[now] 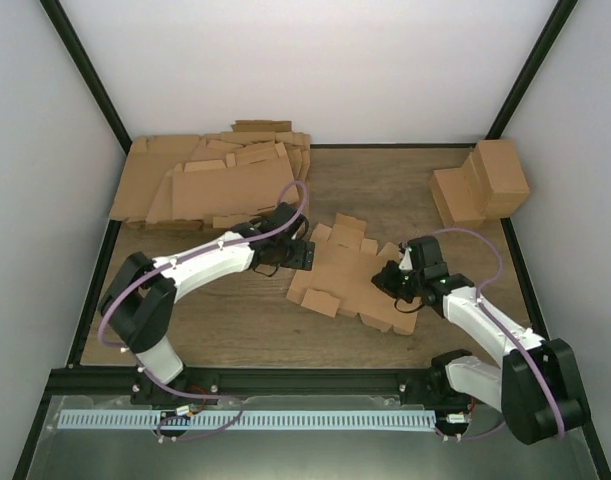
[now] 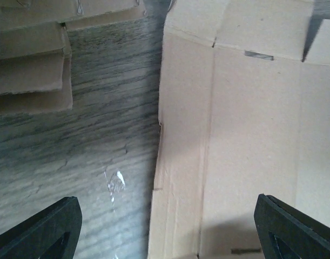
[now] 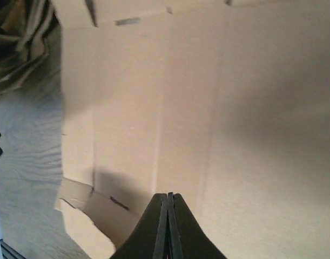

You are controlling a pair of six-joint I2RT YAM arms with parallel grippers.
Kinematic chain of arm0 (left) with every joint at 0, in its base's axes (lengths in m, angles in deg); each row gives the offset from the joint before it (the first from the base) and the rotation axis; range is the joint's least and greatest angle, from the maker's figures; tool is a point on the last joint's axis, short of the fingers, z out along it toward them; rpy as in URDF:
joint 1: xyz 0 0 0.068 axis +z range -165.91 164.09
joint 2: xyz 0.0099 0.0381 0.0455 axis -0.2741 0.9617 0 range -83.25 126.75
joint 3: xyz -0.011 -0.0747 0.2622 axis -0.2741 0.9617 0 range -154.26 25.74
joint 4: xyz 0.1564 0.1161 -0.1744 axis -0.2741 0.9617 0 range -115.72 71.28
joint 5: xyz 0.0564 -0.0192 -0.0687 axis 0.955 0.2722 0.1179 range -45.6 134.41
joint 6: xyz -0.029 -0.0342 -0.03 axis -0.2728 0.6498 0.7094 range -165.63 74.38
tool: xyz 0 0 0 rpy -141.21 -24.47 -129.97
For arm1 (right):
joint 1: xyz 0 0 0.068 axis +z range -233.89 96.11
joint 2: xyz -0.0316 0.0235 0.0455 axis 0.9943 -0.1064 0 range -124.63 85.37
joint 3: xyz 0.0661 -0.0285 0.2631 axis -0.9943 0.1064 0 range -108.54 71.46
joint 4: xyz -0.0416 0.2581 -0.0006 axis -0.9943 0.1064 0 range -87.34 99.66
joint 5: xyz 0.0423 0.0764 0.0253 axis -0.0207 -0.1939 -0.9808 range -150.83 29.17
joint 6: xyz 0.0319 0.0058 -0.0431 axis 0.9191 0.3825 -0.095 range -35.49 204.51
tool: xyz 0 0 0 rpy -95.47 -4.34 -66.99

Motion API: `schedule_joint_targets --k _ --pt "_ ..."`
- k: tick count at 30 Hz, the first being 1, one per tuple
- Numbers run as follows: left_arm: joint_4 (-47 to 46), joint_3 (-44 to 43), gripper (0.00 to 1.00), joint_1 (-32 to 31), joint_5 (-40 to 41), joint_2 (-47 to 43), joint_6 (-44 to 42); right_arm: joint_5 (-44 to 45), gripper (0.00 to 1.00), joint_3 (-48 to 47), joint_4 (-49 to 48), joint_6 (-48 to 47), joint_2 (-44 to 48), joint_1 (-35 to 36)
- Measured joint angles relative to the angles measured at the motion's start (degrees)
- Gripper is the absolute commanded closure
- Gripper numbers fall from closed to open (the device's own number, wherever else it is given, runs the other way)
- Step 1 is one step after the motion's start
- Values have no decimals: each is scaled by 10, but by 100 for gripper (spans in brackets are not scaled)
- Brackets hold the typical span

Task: Fold the paper box

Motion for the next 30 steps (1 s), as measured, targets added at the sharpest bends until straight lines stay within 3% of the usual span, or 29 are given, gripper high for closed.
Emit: schedule_joint_targets --k 8,22,30 --pt "-17 -22 21 33 -54 77 -26 -49 99 26 2 -66 -23 -92" --pt "-27 -68 28 51 -96 150 -68 -62 99 71 -32 -89 -78 -101" --pt "-53 -68 61 82 -167 158 -78 -83 99 71 -63 -91 -102 -102"
